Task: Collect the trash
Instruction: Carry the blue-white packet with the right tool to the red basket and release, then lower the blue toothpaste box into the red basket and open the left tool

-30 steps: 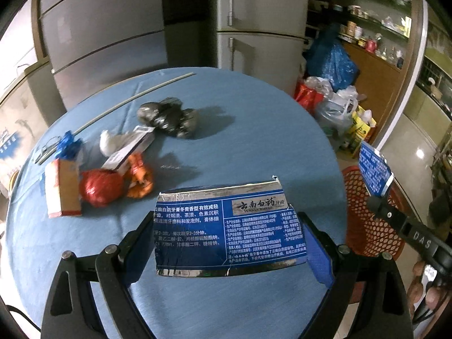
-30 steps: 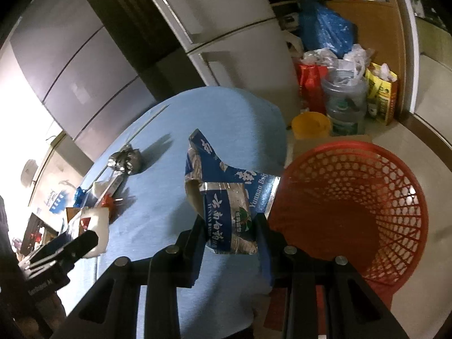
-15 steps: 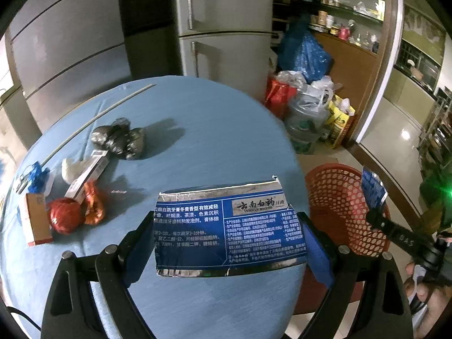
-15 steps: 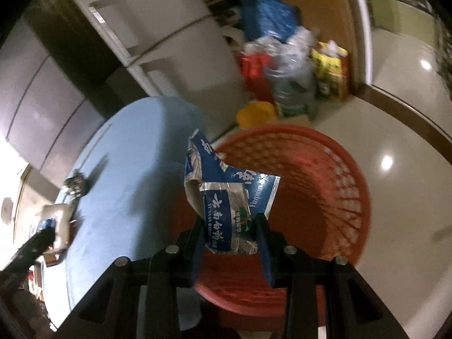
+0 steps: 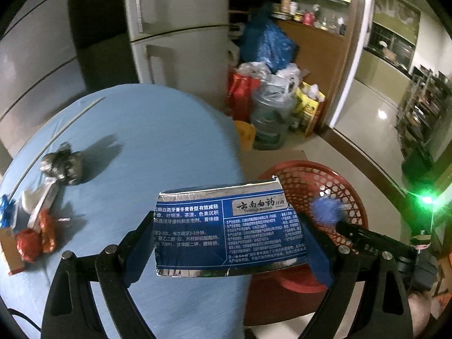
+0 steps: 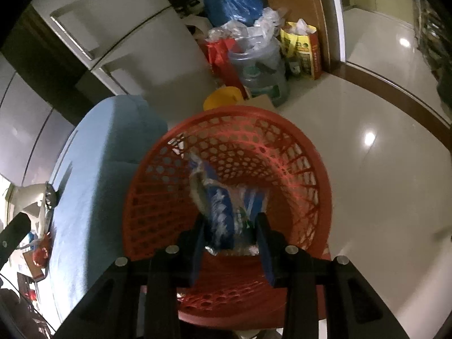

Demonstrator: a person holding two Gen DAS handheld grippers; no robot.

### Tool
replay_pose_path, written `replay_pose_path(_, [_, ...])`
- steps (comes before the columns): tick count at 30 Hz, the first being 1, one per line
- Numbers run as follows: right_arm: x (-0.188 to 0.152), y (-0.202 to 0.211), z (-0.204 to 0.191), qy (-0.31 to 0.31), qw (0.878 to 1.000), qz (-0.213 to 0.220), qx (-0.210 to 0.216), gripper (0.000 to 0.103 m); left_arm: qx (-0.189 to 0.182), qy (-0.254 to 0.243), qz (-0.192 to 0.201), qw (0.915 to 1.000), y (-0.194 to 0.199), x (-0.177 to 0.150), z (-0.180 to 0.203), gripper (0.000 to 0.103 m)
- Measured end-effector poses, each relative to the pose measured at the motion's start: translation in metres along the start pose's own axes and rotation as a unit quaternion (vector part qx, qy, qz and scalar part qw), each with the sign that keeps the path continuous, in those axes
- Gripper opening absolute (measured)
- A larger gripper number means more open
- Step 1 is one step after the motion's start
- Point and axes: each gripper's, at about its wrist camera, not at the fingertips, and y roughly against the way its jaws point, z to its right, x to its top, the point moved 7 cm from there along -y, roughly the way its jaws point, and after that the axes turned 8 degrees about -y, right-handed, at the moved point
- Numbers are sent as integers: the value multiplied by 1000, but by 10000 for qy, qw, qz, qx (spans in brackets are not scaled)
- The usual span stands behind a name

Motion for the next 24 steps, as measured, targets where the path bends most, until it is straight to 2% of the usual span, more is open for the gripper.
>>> replay_pose_path(8, [7, -4, 13, -137, 9998, -41, -115, 39, -151, -169, -188, 9996, -23, 8, 23, 94])
replay_pose_path(16, [17, 25, 20, -216, 9990, 381, -106, 39, -423, -442, -370, 9974, -40, 17, 53, 94])
replay_pose_path(24, [22, 40, 32, -314, 9980, 516, -162, 39, -691, -505, -787, 9932, -63, 14, 73, 94])
